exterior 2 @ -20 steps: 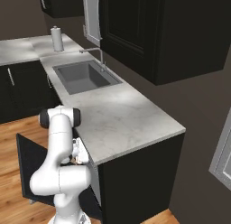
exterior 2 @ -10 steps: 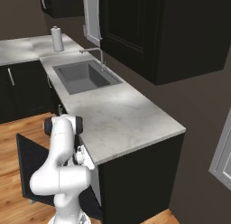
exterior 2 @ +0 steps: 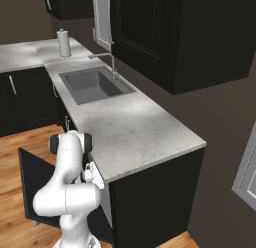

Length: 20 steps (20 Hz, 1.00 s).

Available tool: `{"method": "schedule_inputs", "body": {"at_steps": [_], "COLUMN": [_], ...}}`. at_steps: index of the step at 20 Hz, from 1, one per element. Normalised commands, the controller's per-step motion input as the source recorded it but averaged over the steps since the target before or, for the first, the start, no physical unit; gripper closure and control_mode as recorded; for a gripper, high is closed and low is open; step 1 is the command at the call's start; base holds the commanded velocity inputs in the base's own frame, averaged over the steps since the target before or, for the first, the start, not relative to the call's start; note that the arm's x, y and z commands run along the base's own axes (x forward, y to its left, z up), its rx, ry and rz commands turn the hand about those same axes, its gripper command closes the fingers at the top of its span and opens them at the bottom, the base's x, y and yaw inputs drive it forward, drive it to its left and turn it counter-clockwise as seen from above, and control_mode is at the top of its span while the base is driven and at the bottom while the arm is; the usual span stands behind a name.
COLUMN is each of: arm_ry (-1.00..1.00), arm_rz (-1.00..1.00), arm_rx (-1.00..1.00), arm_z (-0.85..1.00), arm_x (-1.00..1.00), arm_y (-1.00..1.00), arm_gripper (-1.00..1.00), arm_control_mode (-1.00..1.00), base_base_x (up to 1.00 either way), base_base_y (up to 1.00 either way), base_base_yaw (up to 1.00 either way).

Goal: Open the dishwasher door and pull out the top rack.

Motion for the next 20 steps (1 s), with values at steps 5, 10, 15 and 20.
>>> {"method": "schedule_inputs", "body": {"at_steps": [5, 10, 15, 20], "arm_ry": [-0.09, -0.05, -0.14, -0.15], "arm_rz": [0.0, 0.01, 0.05, 0.01], "arm_rx": [0.28, 0.44, 0.44, 0.25], "arm_z": [-0.04, 0.0, 0.1, 0.17], "arm_x": [0.27, 0.05, 0.0, 0.15], "arm_y": [-0.12, -0.23, -0.19, 0.0], "arm_gripper": [-1.0, -1.0, -1.0, -1.0], "arm_control_mode": [-1.0, -1.0, -1.0, -1.0], "base_base_x": [0.0, 0.0, 0.0, 0.0], "base_base_y": [0.0, 0.0, 0.0, 0.0], "base_base_yaw": [0.0, 0.0, 0.0, 0.0]}}
